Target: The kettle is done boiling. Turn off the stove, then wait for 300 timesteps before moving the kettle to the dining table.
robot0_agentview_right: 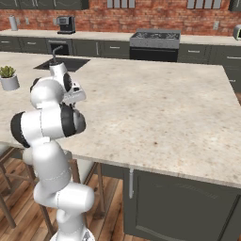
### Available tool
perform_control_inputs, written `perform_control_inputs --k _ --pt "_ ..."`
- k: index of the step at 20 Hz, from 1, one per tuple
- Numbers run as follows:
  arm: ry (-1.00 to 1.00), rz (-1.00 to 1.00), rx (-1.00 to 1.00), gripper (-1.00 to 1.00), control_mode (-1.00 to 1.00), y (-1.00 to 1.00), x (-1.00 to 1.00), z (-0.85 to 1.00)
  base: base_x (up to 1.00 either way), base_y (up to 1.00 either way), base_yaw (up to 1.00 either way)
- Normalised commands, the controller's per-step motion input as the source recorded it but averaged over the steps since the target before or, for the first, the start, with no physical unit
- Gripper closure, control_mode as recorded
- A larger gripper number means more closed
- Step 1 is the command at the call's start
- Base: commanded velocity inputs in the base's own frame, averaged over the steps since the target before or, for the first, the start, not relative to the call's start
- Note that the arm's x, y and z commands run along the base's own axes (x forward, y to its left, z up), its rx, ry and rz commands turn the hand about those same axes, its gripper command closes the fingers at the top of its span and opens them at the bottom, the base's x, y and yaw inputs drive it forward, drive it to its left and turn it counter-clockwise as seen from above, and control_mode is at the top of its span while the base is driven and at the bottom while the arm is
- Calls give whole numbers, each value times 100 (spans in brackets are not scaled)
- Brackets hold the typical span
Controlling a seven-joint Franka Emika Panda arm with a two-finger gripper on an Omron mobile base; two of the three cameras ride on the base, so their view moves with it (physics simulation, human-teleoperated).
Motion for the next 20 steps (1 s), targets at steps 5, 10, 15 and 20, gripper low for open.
perform_control_inputs --k 5,10,15,20 --pt "4 0 0 100 -100 3 30 -7 0 0 0" --pt "4 0 0 100 -100 5 24 -12 0 0 0" --pt "3 0 -1 100 -100 7 18 -19 0 0 0" --pt "2 0 -1 100 -100 5 15 -19 0 0 0"
